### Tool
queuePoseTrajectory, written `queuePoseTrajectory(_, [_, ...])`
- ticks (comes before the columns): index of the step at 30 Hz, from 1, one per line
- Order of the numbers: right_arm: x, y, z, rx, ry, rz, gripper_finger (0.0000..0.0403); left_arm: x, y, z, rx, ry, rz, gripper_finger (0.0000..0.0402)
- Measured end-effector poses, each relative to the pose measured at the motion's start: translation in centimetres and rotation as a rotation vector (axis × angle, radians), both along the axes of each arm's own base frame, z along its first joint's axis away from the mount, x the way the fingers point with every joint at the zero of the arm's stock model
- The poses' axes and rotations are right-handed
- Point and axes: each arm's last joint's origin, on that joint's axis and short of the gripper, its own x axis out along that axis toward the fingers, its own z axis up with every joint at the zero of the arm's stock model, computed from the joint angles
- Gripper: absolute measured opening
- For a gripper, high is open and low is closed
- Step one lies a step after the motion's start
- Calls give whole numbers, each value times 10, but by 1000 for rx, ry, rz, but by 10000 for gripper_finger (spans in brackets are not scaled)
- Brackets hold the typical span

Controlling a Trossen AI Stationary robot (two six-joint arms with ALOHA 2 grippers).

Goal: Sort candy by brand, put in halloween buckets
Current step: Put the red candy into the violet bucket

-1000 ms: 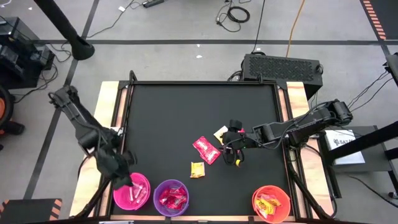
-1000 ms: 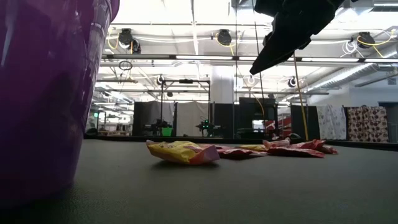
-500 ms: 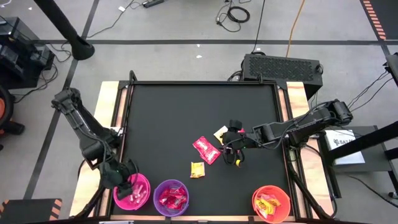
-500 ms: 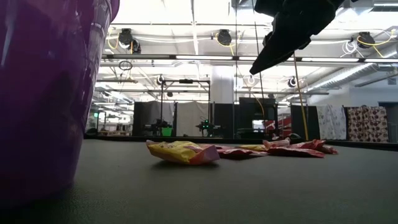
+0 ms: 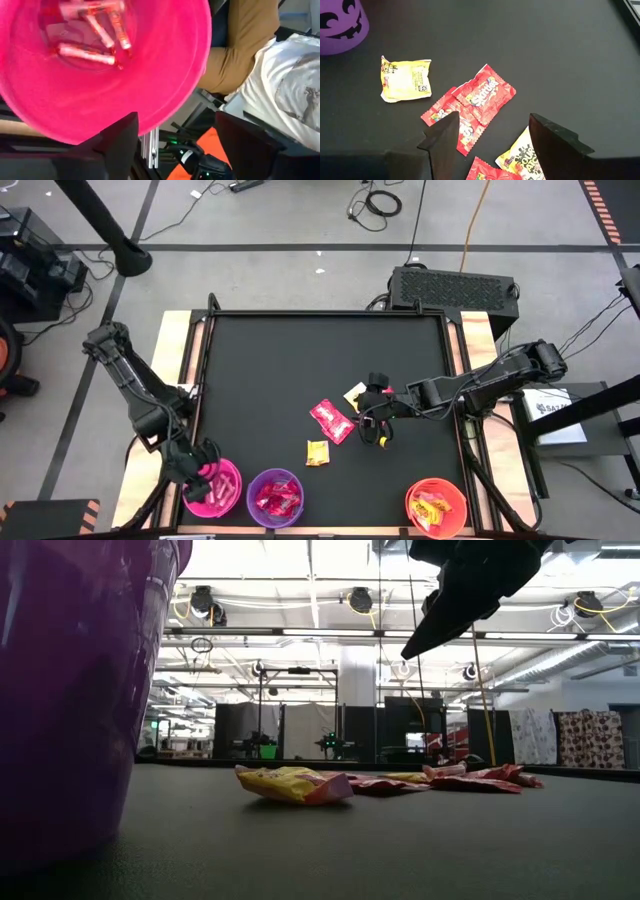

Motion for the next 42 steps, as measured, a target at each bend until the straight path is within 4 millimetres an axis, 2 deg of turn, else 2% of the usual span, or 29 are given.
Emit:
queuePoseTrajectory(2, [0,0,0,0,0,0,231,2,0,4,-19,-34,-8,277])
queuePoseTrajectory(5, [0,0,0,0,0,0,231,10,1,23,-14,-156,-4,279])
queuePoseTrajectory(8, [0,0,0,-4,0,1,231,16,12,48,133,-353,0,279])
queuePoseTrajectory(10, [0,0,0,-12,-6,2,231,20,24,63,317,-481,9,276])
queuePoseTrajectory(14, [5,-1,5,-25,-59,18,231,27,48,83,819,-749,60,275])
queuePoseTrajectory(17, [8,-3,8,-25,-104,17,231,34,58,85,1146,-845,46,274])
queuePoseTrajectory(19, [9,-6,8,-28,-106,-11,231,40,66,79,1341,-832,51,274])
queuePoseTrajectory(21, [8,-11,7,-40,-93,-58,230,49,75,73,1463,-793,99,274])
queuePoseTrajectory(23, [7,-17,5,-47,-71,-80,226,59,83,67,1489,-760,108,274])
queuePoseTrajectory(27, [8,-32,4,-93,-36,-86,213,85,96,49,1375,-796,81,274])
queuePoseTrajectory(32, [6,-66,1,-160,37,-126,195,112,115,25,1298,-884,6,274])
queuePoseTrajectory(37, [2,-101,-3,4,61,-144,182,122,139,22,1308,-877,39,274])
queuePoseTrajectory(40, [-3,-102,-9,98,115,-190,181,123,148,17,1300,-855,74,274])
queuePoseTrajectory(42, [-6,-93,-17,143,138,-215,183,122,150,11,1298,-836,74,274])
